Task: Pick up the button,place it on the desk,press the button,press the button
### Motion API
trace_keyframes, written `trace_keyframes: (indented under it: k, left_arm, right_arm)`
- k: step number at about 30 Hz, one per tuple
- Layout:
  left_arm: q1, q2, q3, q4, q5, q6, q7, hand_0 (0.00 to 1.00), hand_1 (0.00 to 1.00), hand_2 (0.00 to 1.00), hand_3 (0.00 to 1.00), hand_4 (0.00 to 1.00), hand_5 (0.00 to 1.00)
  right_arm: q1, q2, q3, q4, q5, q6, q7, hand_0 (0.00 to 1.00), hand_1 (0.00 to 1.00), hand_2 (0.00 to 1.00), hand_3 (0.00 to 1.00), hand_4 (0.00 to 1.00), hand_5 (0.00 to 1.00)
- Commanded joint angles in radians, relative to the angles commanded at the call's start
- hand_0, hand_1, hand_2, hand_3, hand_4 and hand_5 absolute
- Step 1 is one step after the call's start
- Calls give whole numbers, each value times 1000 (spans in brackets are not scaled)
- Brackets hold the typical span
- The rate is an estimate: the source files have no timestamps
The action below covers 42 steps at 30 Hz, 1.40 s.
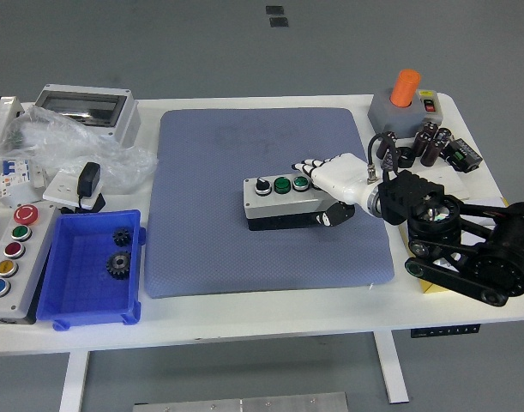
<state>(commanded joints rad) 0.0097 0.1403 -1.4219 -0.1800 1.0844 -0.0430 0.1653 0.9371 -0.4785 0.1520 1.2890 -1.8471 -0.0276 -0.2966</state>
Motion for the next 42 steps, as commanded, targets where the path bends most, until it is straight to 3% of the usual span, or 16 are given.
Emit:
trace_keyframes:
  k: [13, 18, 19, 42]
  left_arm:
    - [-1, 1, -3, 0, 5, 1, 4, 550, 545, 521, 617, 641, 405]
    - [-3, 1, -5, 0, 7, 1, 4, 550, 546, 522, 615, 641, 407]
    - [-3, 1, -5, 0, 7, 1, 4, 550, 546, 522, 616, 651, 421]
    - [0, 8, -8, 0, 16, -2, 6, 550, 546, 522, 619, 655, 429]
  right_arm:
    - [-4, 5, 16, -12, 2, 16, -8, 726, 764, 998, 998, 709, 2]
    - [-3, 5, 16, -12, 5, 17, -10, 748, 799, 998, 998, 712, 2]
    - [-3, 6, 16, -12, 6, 17, -10, 788, 858, 998, 998, 715, 2]
    - [-9, 9, 26, -22, 20, 24, -14, 798, 905, 998, 998, 728, 2]
